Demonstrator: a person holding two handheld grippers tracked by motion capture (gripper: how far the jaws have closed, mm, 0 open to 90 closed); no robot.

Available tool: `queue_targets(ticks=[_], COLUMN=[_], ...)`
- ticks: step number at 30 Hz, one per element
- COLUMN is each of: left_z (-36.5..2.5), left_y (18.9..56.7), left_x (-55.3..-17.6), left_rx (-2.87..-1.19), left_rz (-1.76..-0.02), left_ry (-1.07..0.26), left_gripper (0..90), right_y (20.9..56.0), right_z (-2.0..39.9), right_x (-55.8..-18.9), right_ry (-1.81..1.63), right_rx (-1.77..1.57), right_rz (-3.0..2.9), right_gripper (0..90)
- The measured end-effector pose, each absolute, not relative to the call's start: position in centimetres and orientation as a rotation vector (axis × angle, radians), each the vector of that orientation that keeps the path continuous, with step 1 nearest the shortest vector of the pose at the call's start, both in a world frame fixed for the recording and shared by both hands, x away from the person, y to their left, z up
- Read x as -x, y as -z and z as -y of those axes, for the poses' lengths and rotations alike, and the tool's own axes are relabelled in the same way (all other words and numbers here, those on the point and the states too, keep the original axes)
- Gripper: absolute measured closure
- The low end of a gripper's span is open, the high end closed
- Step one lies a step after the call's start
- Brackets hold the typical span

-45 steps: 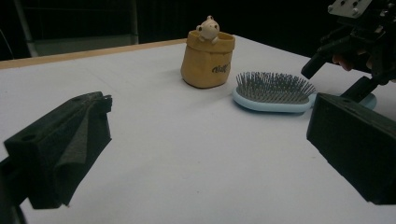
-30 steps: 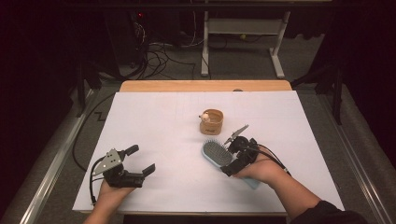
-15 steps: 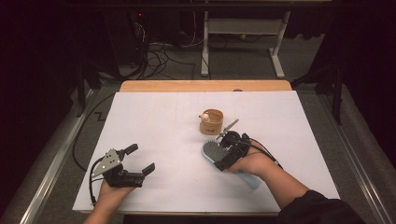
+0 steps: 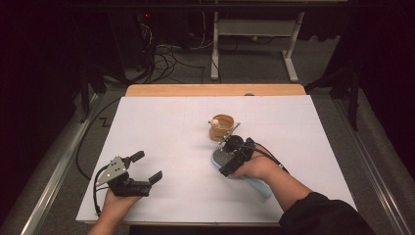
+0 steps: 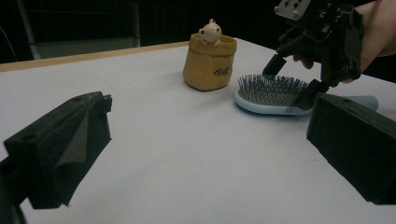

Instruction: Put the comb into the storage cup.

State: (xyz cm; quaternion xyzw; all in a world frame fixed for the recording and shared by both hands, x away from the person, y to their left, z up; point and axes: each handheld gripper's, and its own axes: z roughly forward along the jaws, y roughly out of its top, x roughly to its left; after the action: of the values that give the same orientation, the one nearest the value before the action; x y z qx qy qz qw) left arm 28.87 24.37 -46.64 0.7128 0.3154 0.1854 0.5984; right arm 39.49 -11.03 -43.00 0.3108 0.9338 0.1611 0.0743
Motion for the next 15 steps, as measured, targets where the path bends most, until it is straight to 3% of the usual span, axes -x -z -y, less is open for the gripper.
queue_targets(ticks=[15], left_z=[-24.3], left_y=[46.7], left_x=[-28.9], left_rx=[-1.662], left_rz=[-0.72], left_ry=[-0.415], left_gripper=[0.7], right_y=[43.9], right_z=[9.5], right_x=[-40.6], right_ry=[-0.39], right_rx=[-0.929], right_rz=[-2.842], right_gripper=[0.3])
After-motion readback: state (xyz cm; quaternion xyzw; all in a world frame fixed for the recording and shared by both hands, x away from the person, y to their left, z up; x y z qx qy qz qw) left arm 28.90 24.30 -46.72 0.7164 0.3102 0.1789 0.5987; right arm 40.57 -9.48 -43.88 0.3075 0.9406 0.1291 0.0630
